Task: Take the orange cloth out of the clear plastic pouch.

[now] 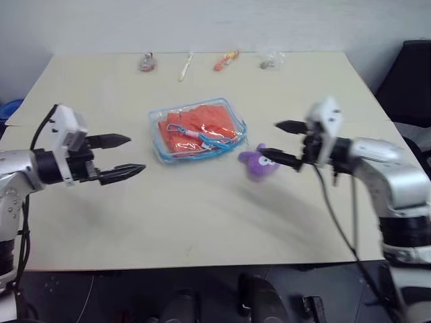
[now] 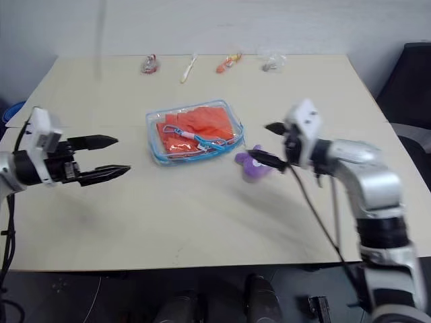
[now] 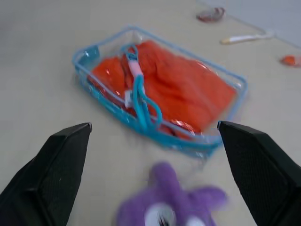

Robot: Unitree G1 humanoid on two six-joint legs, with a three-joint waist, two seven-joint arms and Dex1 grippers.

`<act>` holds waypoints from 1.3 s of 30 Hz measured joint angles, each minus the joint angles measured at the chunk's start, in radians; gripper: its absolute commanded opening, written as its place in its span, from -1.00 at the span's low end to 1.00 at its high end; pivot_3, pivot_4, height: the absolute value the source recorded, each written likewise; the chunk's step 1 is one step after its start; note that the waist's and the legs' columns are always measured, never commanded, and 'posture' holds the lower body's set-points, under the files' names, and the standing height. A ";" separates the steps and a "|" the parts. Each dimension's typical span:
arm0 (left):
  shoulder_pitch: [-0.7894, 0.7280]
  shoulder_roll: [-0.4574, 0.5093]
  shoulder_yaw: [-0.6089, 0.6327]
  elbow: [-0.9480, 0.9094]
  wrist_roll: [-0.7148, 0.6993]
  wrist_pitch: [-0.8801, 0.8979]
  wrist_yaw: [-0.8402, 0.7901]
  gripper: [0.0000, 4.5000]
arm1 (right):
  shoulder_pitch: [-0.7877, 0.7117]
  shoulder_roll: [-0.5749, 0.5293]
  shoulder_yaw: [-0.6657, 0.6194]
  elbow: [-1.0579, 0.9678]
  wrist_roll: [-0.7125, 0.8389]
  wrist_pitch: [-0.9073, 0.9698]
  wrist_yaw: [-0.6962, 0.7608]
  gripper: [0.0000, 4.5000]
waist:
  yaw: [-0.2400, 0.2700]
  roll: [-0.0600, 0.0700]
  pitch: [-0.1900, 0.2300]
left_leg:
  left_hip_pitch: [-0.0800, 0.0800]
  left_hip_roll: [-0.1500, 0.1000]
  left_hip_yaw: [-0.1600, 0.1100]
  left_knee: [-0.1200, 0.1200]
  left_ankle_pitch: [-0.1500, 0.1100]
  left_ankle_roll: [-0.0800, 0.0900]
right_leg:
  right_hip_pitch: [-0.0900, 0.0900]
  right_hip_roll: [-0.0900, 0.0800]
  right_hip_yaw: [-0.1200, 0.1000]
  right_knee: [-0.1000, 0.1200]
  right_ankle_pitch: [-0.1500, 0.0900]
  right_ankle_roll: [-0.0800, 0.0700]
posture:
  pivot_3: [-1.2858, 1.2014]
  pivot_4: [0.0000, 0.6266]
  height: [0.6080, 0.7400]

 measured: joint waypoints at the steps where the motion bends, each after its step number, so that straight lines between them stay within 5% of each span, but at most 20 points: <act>1: -0.012 -0.005 -0.014 0.002 0.002 0.002 0.006 0.93 | -0.029 0.034 0.036 0.030 -0.021 -0.010 -0.008 0.99 | 0.000 0.000 0.000 | -0.001 -0.001 -0.001 0.000 0.000 0.000 | 0.000 0.000 -0.001 0.000 0.000 0.000 | 0.03 -0.52 1.00; 11: -0.044 -0.036 -0.035 -0.002 0.004 0.001 0.028 0.97 | -0.239 0.235 0.170 0.601 -0.247 -0.284 -0.063 0.91 | -0.018 0.000 0.000 | -0.002 -0.002 -0.005 0.000 0.000 0.000 | 0.001 -0.001 -0.003 0.000 0.000 0.000 | 0.03 -0.52 1.00; 15: -0.041 -0.037 -0.035 -0.008 0.006 -0.001 0.038 1.00 | -0.268 0.270 0.169 0.689 -0.271 -0.345 -0.054 0.44 | -0.032 0.000 0.000 | -0.002 0.000 -0.005 0.000 0.000 0.000 | 0.001 -0.001 -0.003 0.000 0.000 0.000 | 0.03 -0.52 1.00; 24: -0.029 -0.038 -0.035 -0.012 0.006 -0.009 0.056 1.00 | -0.269 0.290 0.145 0.713 -0.285 -0.382 -0.039 -0.99 | -0.037 0.000 0.000 | -0.001 0.002 -0.006 0.000 0.000 0.000 | 0.001 -0.001 -0.003 0.001 0.000 0.000 | 0.03 -0.52 1.00; 32: -0.092 -0.094 -0.088 -0.010 0.001 -0.005 0.054 1.00 | -0.202 0.254 0.119 0.558 -0.277 -0.312 -0.043 -0.99 | -0.030 0.000 0.000 | -0.002 0.002 -0.007 0.001 0.000 0.000 | 0.001 -0.002 -0.003 0.001 0.000 0.000 | 0.03 -0.52 1.00; 39: -0.190 -0.226 -0.207 -0.042 -0.018 0.021 0.049 1.00 | 0.018 -0.025 -0.208 0.055 -0.141 0.040 -0.128 -0.99 | 0.011 0.001 0.000 | -0.007 0.000 -0.008 0.003 0.000 0.000 | 0.001 -0.003 -0.003 -0.001 0.000 0.001 | 0.03 -0.52 1.00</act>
